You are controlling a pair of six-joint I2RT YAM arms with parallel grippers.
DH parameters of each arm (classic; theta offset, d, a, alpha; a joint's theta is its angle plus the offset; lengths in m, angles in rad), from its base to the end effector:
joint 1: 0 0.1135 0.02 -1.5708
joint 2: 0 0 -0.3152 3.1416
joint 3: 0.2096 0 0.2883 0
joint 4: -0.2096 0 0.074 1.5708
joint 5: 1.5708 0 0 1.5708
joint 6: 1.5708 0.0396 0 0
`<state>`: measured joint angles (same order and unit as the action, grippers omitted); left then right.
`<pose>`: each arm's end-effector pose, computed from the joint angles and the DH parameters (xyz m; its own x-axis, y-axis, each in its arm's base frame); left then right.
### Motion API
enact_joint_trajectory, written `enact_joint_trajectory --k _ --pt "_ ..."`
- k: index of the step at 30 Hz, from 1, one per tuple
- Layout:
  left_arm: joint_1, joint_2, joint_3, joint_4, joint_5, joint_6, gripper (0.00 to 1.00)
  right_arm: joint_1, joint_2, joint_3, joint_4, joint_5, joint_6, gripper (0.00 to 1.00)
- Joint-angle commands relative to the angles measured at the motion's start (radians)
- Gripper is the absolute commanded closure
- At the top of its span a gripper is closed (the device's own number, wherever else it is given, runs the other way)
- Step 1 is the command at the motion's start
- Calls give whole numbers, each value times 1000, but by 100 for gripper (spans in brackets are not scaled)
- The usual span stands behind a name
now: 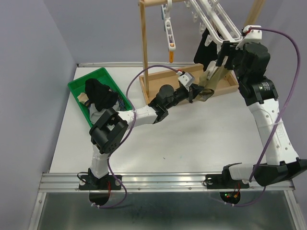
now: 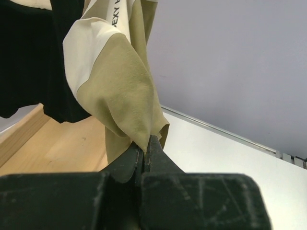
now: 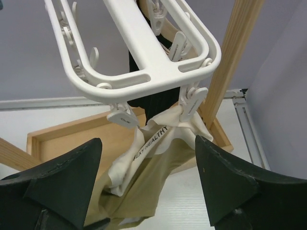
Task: Remove the underwear clipped to the hanger
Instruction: Remove the underwear from the hanger.
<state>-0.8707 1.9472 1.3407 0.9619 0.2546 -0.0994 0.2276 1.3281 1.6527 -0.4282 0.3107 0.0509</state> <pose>0.3191 -0.3942 0.3343 0.1345 -0.3088 -0.9416 0.9101 0.4143 -0.0058 0.2984 0.0567 0.5547 -0.0965 0.0274 -0.9950 0.0864 0.9961 0.0190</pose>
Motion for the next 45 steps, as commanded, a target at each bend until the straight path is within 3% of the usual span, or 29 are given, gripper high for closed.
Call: enact_joint_trajectory --k 1,5,11,12,14,18,28,31,40,45 --pt "22 -83 -18 75 -11 -10 100 -54 -76 -10 -52 -123 -82 18" --pt "36 -105 -31 74 -6 -10 100 -135 -81 -5 -105 -254 -120 19" --pt "68 -142 -74 72 2 -2 100 -427 -56 13 -144 -824 -160 16" --pt "73 -146 -86 72 0 0 100 -473 -47 13 -142 -919 -169 10" --pt "93 -160 -100 69 -5 -3 100 -511 -35 10 -138 -999 -187 0" --pt "125 -168 -103 58 -12 -17 100 -565 5 -7 -126 -1147 -239 0" --pt "147 -180 -110 32 -3 -6 100 -619 103 -41 -26 -1522 -573 3" --pt "147 -177 -110 29 3 -6 100 -620 137 -38 -21 -1578 -651 1" --pt "151 -194 -129 15 34 -9 100 -620 203 -39 43 -1627 -678 1" --pt "148 -191 -133 15 57 -20 100 -620 201 -18 230 -1510 -346 0"
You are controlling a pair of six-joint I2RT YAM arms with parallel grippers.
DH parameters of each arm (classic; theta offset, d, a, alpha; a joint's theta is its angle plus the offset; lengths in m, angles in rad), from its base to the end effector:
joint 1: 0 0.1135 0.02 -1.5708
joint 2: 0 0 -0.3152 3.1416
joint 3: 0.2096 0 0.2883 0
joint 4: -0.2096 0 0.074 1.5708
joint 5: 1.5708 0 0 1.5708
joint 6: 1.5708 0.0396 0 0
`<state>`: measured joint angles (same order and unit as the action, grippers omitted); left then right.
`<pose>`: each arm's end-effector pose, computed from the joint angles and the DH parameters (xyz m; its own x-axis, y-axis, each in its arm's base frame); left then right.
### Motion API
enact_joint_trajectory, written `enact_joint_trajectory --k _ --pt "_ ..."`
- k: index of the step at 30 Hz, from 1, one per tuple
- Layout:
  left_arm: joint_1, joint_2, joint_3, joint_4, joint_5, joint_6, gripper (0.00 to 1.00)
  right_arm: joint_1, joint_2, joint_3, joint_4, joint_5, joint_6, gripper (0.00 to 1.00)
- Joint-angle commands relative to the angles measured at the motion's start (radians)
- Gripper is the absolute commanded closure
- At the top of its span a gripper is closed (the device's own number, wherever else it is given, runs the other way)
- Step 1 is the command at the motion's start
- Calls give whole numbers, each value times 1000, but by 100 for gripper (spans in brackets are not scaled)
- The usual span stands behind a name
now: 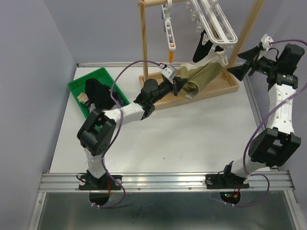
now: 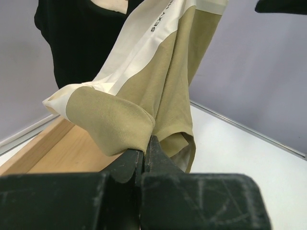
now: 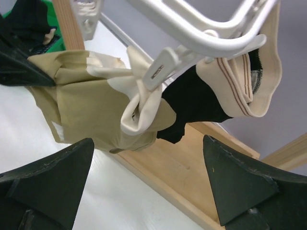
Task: Remove the underwear clipped to the hanger
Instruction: Remove the underwear from the hanger.
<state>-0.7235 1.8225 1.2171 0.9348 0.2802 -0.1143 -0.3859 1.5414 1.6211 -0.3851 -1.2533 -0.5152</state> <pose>0.3454 -0.3197 0.3439 0.1459 -0.2751 -0.9503 0.8545 0.5190 -0.0190 0.3564 -0.1042 0.4848 0.1133 -0.2121 -0.9707 -0.7655 0.6042 -0.2213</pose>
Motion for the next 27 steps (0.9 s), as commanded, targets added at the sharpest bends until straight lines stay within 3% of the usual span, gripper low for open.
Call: enact_joint_trajectory --k 1,7,13,21,27 --pt "-4 -62 -10 44 34 -8 100 -7 -13 31 192 81 298 0" --pt "-42 -19 15 74 57 -18 100 -7 -96 -1 200 233 567 0" --pt "-99 24 44 143 63 -41 100 -7 -199 -70 203 440 699 2" --pt "-197 72 73 199 -10 48 100 -7 -251 -84 183 563 800 7" --pt "-266 98 97 229 -88 143 100 7 -268 -95 129 676 770 9"
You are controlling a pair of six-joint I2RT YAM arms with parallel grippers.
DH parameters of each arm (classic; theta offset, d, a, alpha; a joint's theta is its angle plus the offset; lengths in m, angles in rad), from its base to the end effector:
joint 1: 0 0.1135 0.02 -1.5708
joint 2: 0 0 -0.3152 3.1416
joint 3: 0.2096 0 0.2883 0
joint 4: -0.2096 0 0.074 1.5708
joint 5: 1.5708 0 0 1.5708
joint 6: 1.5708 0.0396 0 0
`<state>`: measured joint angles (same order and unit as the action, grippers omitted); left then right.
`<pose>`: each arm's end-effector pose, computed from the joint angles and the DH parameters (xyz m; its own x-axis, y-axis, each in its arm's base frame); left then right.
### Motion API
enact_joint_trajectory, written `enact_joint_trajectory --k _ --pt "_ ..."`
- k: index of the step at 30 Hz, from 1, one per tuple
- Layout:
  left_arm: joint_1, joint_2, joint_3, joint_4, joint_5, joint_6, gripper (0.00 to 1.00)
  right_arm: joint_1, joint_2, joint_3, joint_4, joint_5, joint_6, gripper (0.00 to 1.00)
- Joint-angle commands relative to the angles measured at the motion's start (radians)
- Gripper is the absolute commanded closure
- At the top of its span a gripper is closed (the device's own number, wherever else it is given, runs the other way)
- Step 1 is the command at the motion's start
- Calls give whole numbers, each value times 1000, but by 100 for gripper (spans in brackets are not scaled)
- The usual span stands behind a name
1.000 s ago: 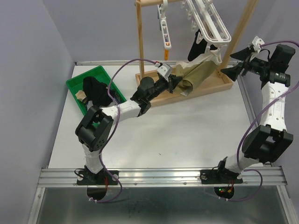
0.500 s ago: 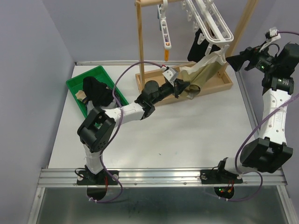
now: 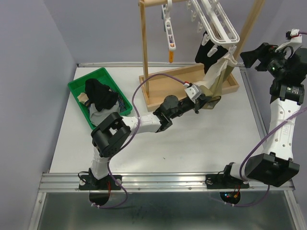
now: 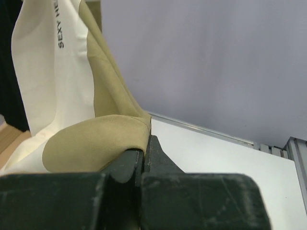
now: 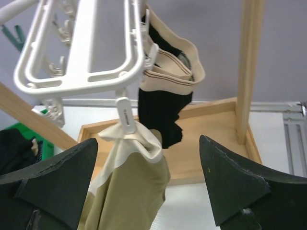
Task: Remove the underwear clipped to the hanger
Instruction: Remove the underwear from the hanger.
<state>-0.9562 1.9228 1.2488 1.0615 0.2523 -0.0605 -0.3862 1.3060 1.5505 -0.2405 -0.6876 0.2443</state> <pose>0.2747 -0.4064 0.3227 0.1616 -0.3305 -0.9299 0.9359 0.3502 0.0382 0.2885 -0.0902 0.5446 -0.0682 0.2295 -0.9709 -0.2889 0.9269 0.2394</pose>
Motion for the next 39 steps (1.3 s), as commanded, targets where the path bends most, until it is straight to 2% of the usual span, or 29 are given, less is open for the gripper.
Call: enact_joint_trajectory --k 1,4,6,12,17,21,30,35,39 --pt "-41 2 73 103 -68 102 100 13 -28 -14 -29 131 3 9" --pt "-72 28 119 91 -93 149 100 65 -2 39 -95 252 -30 9" --pt "-91 54 171 58 -114 186 100 111 6 66 -138 275 -71 8" --pt "-131 113 282 -40 -168 278 100 201 1 103 -175 398 -140 9" --pt "-157 145 320 -70 -183 335 100 262 21 128 -181 571 -186 9" --pt "-173 162 350 -86 -196 353 100 305 47 158 -178 632 -188 9" --pt "-185 174 374 -92 -211 367 100 385 90 142 -85 757 -206 14" --pt "-188 177 383 -92 -212 369 100 418 91 105 -2 816 -234 22" --pt "-191 180 390 -94 -211 367 100 423 90 88 53 855 -267 25"
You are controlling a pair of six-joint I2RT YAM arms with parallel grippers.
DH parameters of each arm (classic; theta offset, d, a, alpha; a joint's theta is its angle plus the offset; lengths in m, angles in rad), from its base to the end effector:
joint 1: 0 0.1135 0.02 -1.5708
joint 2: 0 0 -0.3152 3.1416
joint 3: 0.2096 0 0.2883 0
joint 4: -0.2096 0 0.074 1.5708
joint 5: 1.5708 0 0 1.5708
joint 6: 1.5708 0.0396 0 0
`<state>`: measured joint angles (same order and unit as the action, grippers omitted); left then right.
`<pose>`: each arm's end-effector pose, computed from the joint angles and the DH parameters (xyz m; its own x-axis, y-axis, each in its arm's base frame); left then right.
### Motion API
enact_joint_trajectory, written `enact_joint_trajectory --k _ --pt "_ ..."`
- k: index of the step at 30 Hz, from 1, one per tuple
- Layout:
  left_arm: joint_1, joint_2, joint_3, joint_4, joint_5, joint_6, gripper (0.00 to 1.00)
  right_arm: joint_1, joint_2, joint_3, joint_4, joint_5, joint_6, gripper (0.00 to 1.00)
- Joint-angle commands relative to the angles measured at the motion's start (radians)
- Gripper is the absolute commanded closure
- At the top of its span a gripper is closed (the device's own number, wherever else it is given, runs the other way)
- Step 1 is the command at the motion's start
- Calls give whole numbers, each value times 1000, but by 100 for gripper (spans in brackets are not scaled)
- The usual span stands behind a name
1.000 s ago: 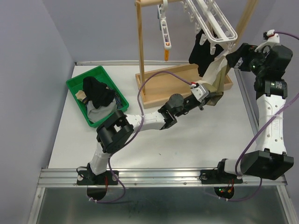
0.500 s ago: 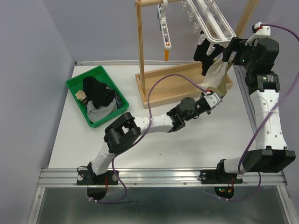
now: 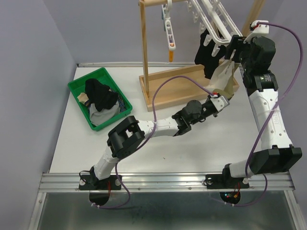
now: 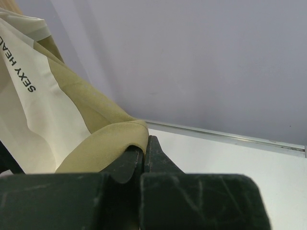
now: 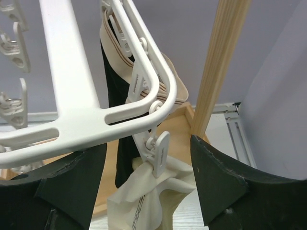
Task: Remove the underwear clipped to the hanger
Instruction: Remove the underwear from the hanger, then place the bin on the hanger.
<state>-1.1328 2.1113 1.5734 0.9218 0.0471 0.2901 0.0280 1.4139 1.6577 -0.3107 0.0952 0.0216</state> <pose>0.2360 -0.5083 0.3333 0.4163 -0.2151 -0.8834 0.8391 0.4651 0.2821 0.3431 0.0058 0.5435 -0.0654 0.0197 -0.9977 0.0684 0.9975 0.0152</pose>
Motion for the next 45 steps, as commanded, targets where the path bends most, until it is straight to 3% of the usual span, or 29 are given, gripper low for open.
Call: enact_joint_trajectory --k 1,12,18,27,31,33,38,45 --pt "-15 -8 65 46 -6 15 100 7 -16 -22 127 75 -48 25" --pt "-18 -17 59 49 -9 14 100 9 -15 -75 202 107 -69 42" --pt "-21 -20 59 51 -7 14 100 10 -10 -85 234 130 -78 45" --pt "-22 -33 47 57 -15 20 100 9 -13 -96 237 118 -78 74" --pt "-22 -34 40 61 -23 21 100 10 -20 -101 237 110 -72 79" --pt "-22 -37 37 63 -29 24 100 9 -24 -102 236 100 -74 78" --pt "-21 -56 8 80 -71 43 100 9 -47 -124 234 97 -83 47" --pt "-4 -157 -99 88 -89 24 100 9 -73 -160 231 98 -91 27"
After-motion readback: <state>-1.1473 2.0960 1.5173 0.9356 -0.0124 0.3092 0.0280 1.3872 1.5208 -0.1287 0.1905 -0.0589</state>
